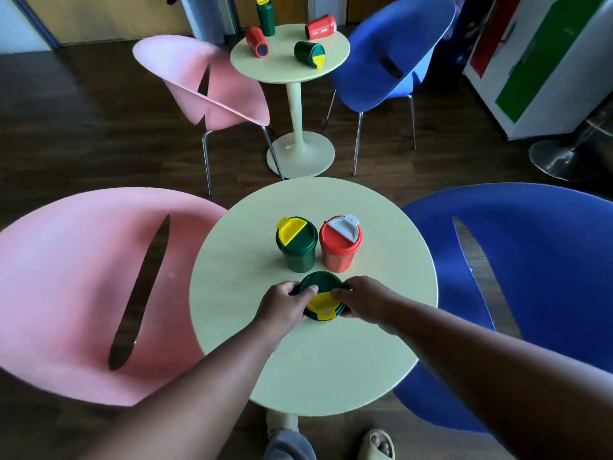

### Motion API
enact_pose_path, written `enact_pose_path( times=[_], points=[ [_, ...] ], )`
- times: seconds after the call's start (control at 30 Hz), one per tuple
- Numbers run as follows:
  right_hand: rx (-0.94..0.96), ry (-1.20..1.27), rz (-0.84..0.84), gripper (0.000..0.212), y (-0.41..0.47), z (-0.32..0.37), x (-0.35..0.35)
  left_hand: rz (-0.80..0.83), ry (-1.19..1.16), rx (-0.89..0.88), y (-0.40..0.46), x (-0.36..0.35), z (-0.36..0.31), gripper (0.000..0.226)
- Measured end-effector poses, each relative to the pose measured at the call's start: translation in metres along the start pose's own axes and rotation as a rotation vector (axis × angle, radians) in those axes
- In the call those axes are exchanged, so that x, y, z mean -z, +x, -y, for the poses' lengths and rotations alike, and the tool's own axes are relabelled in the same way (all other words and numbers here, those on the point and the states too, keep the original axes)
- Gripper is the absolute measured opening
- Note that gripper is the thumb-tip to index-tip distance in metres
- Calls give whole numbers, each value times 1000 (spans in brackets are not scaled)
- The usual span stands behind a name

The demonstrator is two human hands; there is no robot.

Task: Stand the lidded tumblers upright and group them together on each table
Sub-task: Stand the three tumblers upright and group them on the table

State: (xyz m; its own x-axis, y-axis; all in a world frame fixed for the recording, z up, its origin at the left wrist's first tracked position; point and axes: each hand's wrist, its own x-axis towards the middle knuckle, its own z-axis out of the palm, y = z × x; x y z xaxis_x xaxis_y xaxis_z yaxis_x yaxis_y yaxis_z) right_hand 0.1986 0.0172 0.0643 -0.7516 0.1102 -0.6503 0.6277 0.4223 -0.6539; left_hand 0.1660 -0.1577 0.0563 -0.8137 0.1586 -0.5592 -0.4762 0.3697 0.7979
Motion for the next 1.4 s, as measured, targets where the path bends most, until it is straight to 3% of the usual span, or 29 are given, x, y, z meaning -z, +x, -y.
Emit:
enact_pose_path(
  times=[0.17,0.33,0.8,1.07,1.23,1.4],
  points=[
    [-19,121,-55,22,19,6,4,12,92,-38,28,0,-11,25],
    [-21,154,-84,22,28,8,4,50,147,-51,39,4,-11,60],
    [-26,125,-88,24,32,17,3,36,131,-50,45,8,-14,47],
    [-27,85,-77,25,30,19,2,44,188,-32,53,12,-12,83],
    [-77,73,-87,35,32,13,18,-73,243,-74,54,23,-12,61],
    [4,-19,-369,27,32,15,55,-301,201,-136,70,42,-20,53]
  ],
)
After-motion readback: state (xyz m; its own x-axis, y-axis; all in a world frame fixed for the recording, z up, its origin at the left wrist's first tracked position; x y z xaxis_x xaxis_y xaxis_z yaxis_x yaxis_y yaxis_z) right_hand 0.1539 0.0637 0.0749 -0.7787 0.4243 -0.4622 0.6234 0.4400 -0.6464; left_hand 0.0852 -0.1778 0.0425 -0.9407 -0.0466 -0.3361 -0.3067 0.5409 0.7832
